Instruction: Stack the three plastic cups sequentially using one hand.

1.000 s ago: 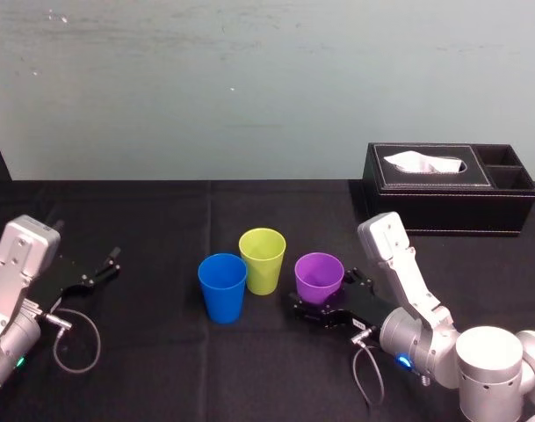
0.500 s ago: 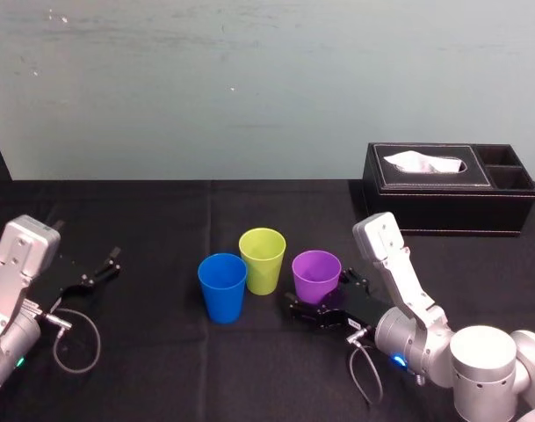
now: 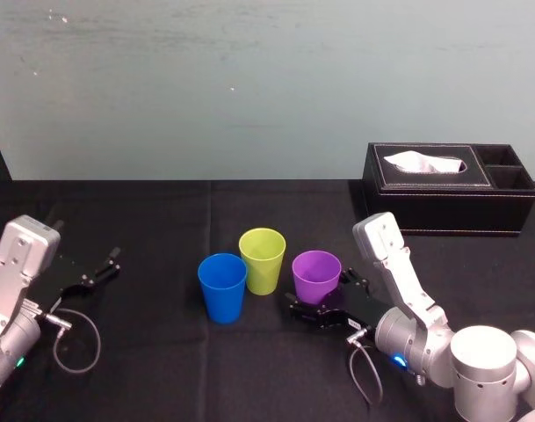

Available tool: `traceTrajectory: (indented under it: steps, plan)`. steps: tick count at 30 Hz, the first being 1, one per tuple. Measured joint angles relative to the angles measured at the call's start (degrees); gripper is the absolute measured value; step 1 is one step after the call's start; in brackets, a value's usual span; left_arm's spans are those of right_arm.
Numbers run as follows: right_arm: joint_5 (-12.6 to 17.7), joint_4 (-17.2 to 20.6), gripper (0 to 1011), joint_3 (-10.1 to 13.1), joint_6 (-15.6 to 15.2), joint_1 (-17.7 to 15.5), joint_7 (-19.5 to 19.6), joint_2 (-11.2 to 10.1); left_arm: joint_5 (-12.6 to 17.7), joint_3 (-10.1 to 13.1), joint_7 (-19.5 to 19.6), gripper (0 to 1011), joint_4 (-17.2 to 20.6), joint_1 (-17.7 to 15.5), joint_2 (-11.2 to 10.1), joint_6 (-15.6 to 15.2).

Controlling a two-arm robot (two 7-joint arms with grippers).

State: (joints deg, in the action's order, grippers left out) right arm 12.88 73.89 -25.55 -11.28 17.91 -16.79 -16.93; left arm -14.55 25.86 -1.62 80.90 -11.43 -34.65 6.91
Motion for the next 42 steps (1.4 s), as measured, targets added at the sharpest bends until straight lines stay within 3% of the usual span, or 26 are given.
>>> traceTrajectory:
  steps: [12, 32, 42]
  plan:
    - [-1.3, 0.4, 1004, 0.8, 0.9, -0.7, -0.1, 0.3, 0.0, 0.0, 0.0, 1000, 0.0, 0.0, 0.0, 0.0]
    - [-3.2, 1.2, 1004, 4.2, 1.2, -2.7, 1.4, 3.0, 0.0, 0.0, 0.0, 1000, 0.0, 0.0, 0.0, 0.0]
    - [-2.6, 0.1, 1004, 5.1, 1.5, -2.7, -0.2, 4.3, 0.0, 0.0, 0.0, 1000, 0.0, 0.0, 0.0, 0.0]
